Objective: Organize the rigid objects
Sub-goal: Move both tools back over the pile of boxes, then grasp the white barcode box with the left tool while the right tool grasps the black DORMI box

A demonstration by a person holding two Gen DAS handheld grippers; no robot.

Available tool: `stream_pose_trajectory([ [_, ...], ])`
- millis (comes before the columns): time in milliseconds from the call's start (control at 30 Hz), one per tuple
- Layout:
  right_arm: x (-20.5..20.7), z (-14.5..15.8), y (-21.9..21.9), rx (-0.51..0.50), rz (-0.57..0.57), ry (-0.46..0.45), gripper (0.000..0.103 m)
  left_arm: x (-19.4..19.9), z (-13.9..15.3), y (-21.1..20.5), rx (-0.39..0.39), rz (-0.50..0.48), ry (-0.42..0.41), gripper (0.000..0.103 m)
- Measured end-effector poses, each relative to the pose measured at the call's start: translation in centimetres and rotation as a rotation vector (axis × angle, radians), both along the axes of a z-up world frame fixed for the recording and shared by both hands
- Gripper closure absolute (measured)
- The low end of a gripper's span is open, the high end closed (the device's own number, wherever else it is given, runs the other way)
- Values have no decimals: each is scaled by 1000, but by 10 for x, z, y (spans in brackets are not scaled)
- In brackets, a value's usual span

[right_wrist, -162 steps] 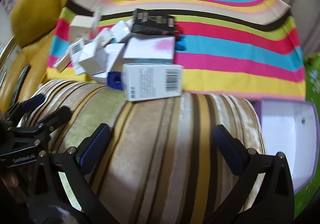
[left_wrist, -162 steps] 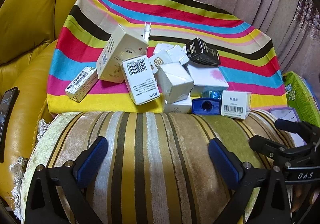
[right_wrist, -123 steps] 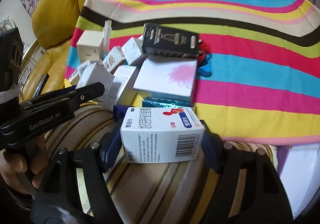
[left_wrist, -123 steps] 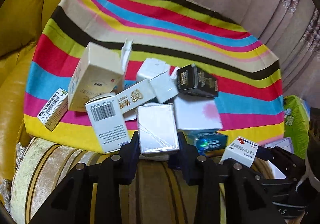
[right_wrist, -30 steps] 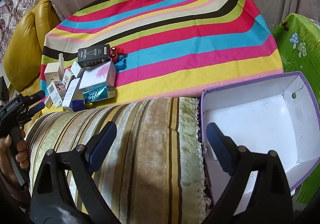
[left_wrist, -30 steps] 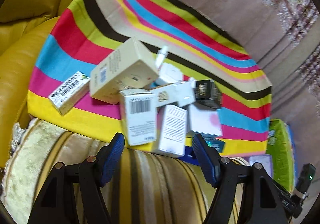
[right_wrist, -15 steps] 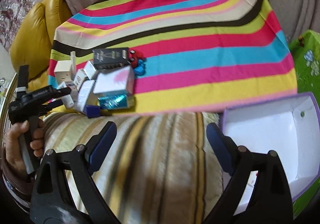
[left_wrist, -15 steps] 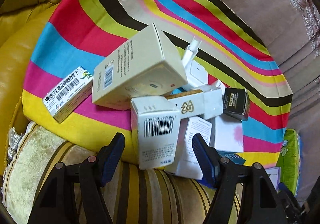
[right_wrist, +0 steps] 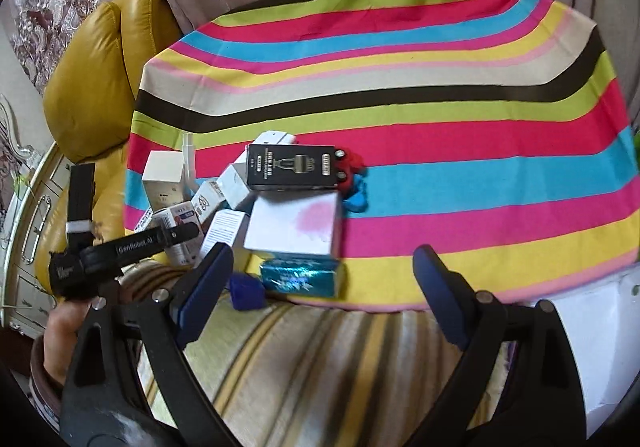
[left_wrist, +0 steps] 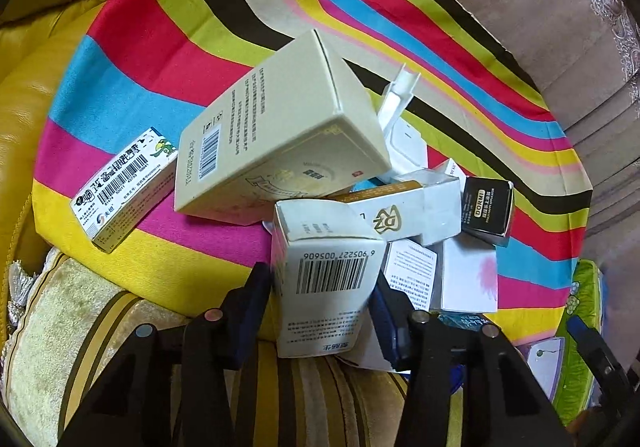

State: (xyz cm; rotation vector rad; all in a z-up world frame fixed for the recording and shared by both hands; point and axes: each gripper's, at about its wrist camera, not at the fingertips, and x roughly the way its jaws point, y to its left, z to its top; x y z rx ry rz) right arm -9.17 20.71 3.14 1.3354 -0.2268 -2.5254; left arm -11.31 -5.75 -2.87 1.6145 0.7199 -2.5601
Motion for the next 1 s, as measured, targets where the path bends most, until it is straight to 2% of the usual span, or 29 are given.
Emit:
stream_pose_trajectory([
  [500,-45,-22,-7,-102,4,-34,9,19,2,-5,41,-16,19,56],
  [800,-75,-32,-34,-71,114,-3,6,44,14,-3,117,-45,109,57],
  [1000,-89,-42,-46,-26,116,-9,4,48,15,-2,140,-61,138,57],
])
